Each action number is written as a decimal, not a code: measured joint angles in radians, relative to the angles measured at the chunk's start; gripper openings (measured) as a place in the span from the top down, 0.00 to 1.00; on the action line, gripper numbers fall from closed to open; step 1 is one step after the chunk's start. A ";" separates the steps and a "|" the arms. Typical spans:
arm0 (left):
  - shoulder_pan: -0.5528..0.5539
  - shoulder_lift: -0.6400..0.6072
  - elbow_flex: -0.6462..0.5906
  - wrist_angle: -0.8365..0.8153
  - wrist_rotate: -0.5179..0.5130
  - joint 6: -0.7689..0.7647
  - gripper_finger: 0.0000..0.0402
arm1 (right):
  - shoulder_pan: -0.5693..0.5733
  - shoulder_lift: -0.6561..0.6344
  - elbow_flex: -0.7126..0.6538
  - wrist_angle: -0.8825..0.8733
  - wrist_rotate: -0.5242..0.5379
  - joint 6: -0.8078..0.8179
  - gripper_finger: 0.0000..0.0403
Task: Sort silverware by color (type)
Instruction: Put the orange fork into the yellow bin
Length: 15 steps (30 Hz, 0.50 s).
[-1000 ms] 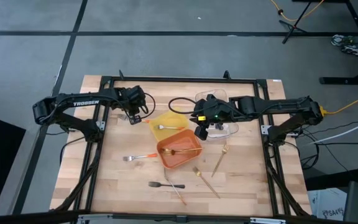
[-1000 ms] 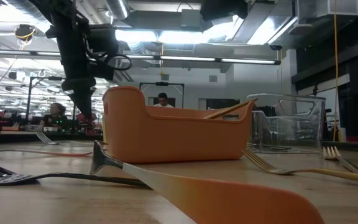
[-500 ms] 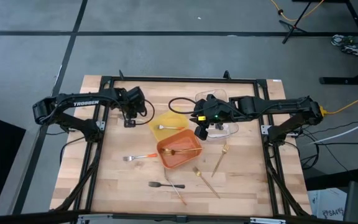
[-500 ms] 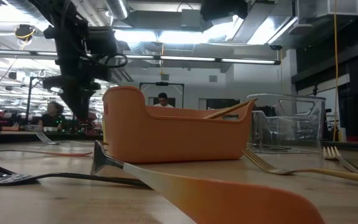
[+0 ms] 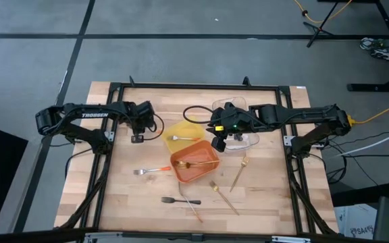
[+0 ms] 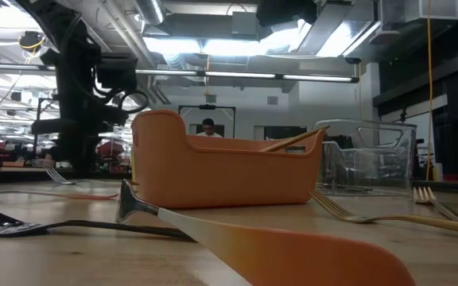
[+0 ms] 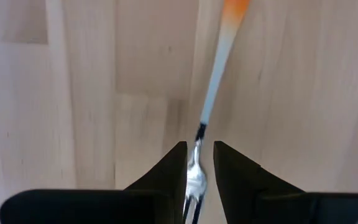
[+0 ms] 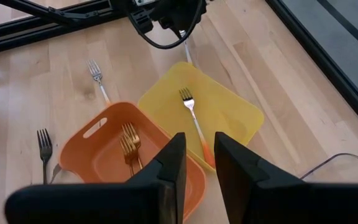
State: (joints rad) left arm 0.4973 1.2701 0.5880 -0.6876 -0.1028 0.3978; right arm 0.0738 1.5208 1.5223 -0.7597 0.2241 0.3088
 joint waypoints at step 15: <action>0.000 0.000 -0.060 0.079 0.013 0.032 0.82 | 0.000 0.000 0.000 0.000 0.000 0.000 0.82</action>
State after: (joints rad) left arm 0.4973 1.2701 0.5279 -0.6090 -0.0903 0.4295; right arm 0.0738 1.5211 1.5222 -0.7597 0.2241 0.3088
